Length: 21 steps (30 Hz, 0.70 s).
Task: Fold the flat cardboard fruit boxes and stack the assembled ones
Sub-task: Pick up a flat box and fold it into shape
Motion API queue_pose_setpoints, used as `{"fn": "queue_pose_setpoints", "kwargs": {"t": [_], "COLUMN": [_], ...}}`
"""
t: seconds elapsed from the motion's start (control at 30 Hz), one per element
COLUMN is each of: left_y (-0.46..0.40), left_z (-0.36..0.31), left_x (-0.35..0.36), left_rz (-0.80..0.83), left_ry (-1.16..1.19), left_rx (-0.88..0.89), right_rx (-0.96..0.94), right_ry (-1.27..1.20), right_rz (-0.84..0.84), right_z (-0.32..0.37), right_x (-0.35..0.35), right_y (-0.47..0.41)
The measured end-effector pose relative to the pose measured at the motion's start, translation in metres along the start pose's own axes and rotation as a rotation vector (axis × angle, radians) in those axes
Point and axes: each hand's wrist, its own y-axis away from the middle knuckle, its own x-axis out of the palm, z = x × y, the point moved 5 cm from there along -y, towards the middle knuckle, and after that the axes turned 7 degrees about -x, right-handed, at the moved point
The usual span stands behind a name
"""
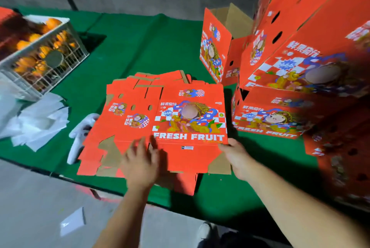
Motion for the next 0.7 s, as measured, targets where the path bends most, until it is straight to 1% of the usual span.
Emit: {"fn": "queue_pose_setpoints", "kwargs": {"t": [0.03,0.07,0.1,0.13,0.23,0.37,0.43,0.5,0.57,0.6,0.67,0.7], "left_y": [-0.011,-0.018,-0.024,-0.027,-0.026,-0.011,0.006,0.028,0.049,0.058,0.068,0.072], "left_z": [0.025,0.044,0.057,0.06,0.052,0.044,0.031,0.015,0.004,0.001,0.001,0.0], "left_x": [-0.008,-0.012,-0.013,-0.016,-0.025,-0.032,-0.033,-0.029,-0.027,-0.027,-0.031,-0.032], "left_rz": [0.01,0.065,0.108,0.127,0.168,0.223,0.255,0.318,0.375,0.374,0.322,0.335], "left_ry": [0.024,0.061,0.121,0.171,0.224,0.291,0.392,0.606,0.744,0.782,0.843,0.857], "left_rx": [-0.156,-0.293,-0.366,-0.388,-0.368,-0.371,-0.356,-0.382,-0.381,-0.359,-0.306,-0.264], "right_rx": [-0.005,-0.017,-0.036,-0.056,-0.11,-0.208,-0.279,-0.344,-0.407,-0.432,-0.456,-0.45], "right_ry": [-0.022,-0.019,0.001,0.021,0.067,0.087,0.09,0.118,0.116,0.11,0.132,0.151], "right_rz": [-0.004,-0.019,-0.029,-0.028,0.012,0.012,0.092,0.16,0.138,0.124,0.129,0.137], "right_z": [0.001,0.002,0.004,0.005,0.009,0.024,0.036,0.044,0.045,0.042,0.028,0.018], "right_x": [-0.009,-0.019,-0.026,-0.03,-0.036,-0.048,-0.048,-0.043,-0.045,-0.048,-0.053,-0.055], "right_y": [0.0,0.001,0.002,0.004,0.013,0.034,0.046,0.062,0.076,0.083,0.095,0.1]}}
